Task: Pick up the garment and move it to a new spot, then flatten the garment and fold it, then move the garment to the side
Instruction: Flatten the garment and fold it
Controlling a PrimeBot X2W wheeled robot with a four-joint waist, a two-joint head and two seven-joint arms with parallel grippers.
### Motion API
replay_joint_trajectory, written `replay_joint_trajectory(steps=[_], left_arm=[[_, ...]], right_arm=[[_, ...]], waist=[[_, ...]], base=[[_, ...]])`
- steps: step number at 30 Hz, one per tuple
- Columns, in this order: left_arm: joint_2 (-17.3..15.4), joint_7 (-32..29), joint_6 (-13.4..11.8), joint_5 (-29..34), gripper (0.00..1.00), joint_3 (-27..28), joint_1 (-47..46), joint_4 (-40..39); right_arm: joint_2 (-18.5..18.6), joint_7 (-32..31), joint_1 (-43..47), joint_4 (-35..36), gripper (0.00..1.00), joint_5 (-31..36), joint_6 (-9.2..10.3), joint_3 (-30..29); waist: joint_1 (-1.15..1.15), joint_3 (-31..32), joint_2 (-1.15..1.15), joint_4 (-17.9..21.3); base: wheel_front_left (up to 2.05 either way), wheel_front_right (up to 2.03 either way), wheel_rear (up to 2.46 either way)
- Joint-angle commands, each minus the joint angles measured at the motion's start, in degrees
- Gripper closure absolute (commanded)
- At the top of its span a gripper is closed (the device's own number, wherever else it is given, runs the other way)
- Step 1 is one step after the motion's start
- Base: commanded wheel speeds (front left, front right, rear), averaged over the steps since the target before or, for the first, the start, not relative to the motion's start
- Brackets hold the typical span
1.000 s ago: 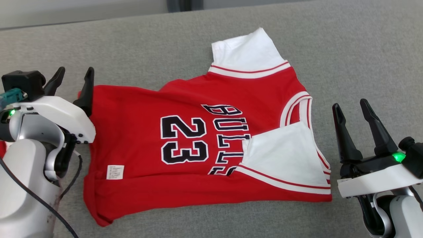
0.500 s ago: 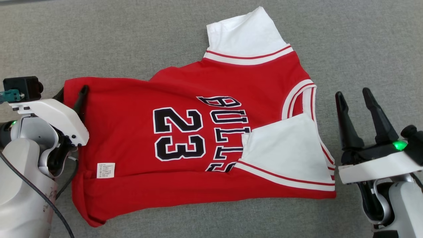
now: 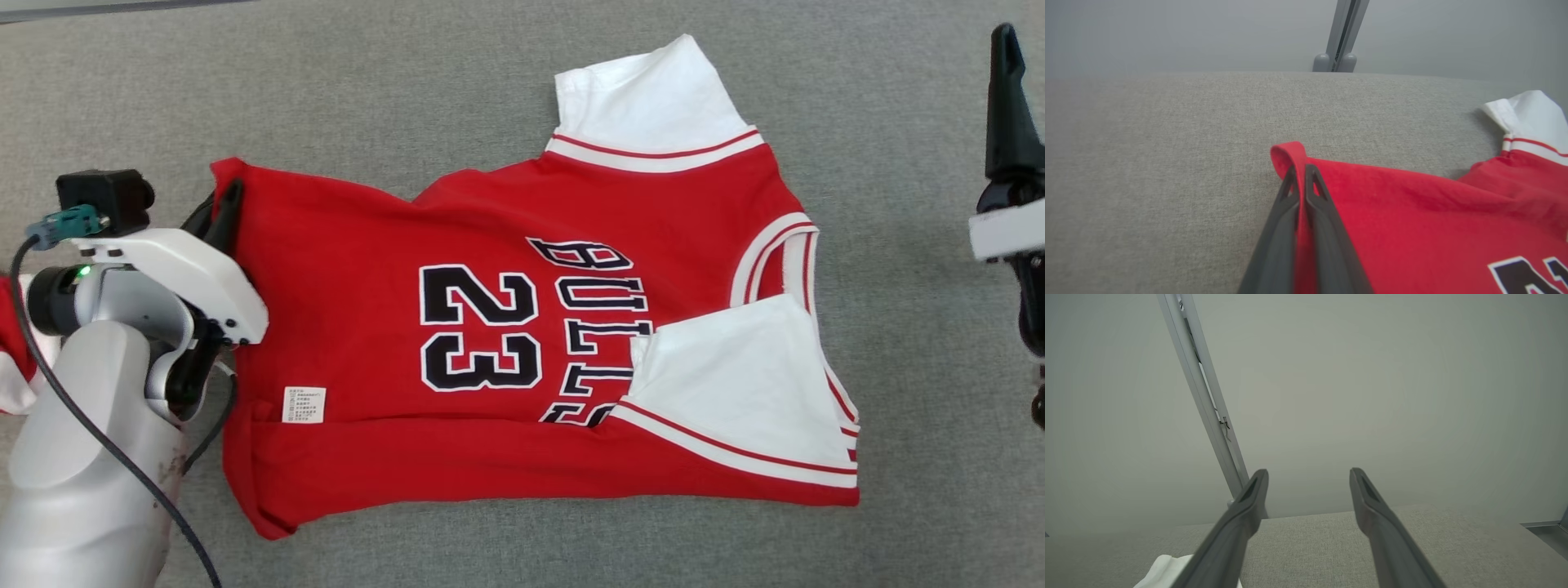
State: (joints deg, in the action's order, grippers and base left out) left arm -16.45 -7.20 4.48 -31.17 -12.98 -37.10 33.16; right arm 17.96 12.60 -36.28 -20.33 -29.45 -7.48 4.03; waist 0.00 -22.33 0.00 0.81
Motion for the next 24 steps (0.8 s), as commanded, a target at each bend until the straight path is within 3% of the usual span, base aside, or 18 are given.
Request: replay_joint_trajectory(steps=[1,8,15,24], left_arm=[[0.6,0.6,0.3,0.5,1.0,-0.6,-1.5,-0.7],[2.9,1.9,0.9,1.8,1.0,-3.6,-3.9,-3.6],[6.3,2.8,1.5,3.0,1.0,-7.2,-7.5,-4.8],[8.4,5.0,2.1,3.3,1.0,-9.7,-11.5,-2.6]], right_arm=[[1.6,-0.7,-2.5,-2.2,0.0,-0.3,-0.03,0.9],[5.7,-6.9,-16.8,-13.5,0.0,-3.8,-0.03,8.0],[6.8,-13.3,-25.2,-22.6,0.0,-7.7,-0.02,18.3],[7.2,-21.0,-30.3,-25.8,0.0,-17.5,-0.03,29.4]], waist=[[0.0,-0.3,0.0,-1.3],[0.0,-3.7,0.0,-6.0],[0.0,-8.5,0.0,-10.9],[0.0,-12.3,0.0,-13.4]], base=[[0.0,0.0,0.0],[0.0,0.0,0.0],[0.0,0.0,0.0],[0.0,0.0,0.0]])
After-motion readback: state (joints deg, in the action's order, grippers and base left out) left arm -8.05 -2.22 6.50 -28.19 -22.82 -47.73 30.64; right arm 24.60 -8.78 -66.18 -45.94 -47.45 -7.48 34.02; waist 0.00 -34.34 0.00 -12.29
